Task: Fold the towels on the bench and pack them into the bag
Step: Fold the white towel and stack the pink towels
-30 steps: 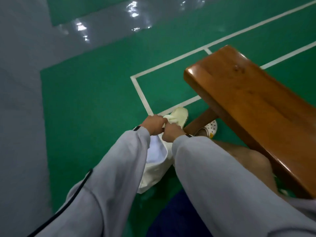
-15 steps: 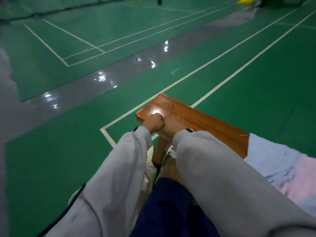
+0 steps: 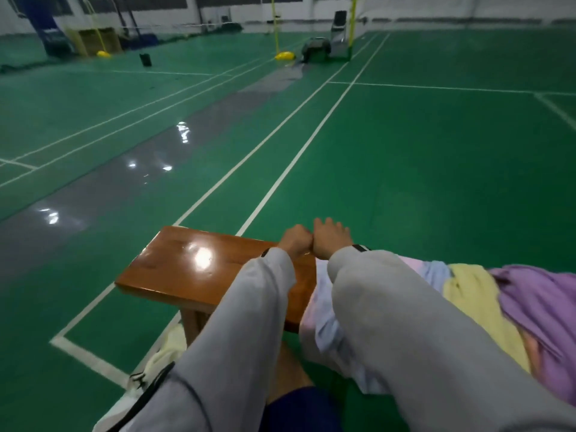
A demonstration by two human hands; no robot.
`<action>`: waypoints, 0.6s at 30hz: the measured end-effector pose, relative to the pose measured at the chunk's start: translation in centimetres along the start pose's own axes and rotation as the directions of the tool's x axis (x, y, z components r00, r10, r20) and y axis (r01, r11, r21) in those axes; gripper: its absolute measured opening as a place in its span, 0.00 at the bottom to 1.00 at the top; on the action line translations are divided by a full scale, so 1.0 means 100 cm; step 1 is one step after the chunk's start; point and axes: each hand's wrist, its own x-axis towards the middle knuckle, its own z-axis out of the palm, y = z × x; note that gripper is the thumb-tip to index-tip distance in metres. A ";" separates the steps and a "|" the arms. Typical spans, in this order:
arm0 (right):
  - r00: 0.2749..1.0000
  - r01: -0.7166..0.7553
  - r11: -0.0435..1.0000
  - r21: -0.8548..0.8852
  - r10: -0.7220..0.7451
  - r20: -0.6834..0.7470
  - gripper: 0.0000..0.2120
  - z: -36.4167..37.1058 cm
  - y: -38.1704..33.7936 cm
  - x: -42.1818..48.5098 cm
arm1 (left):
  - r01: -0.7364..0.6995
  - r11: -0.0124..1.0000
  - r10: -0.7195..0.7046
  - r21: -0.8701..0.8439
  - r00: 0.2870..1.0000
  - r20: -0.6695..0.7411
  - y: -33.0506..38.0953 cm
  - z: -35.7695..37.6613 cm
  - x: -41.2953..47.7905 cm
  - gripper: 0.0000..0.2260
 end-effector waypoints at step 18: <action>0.884 -0.460 0.766 0.449 0.445 0.146 0.17 0.099 0.114 -0.051 | 0.089 0.923 -0.083 0.374 0.996 -0.033 0.022 0.134 0.004 0.32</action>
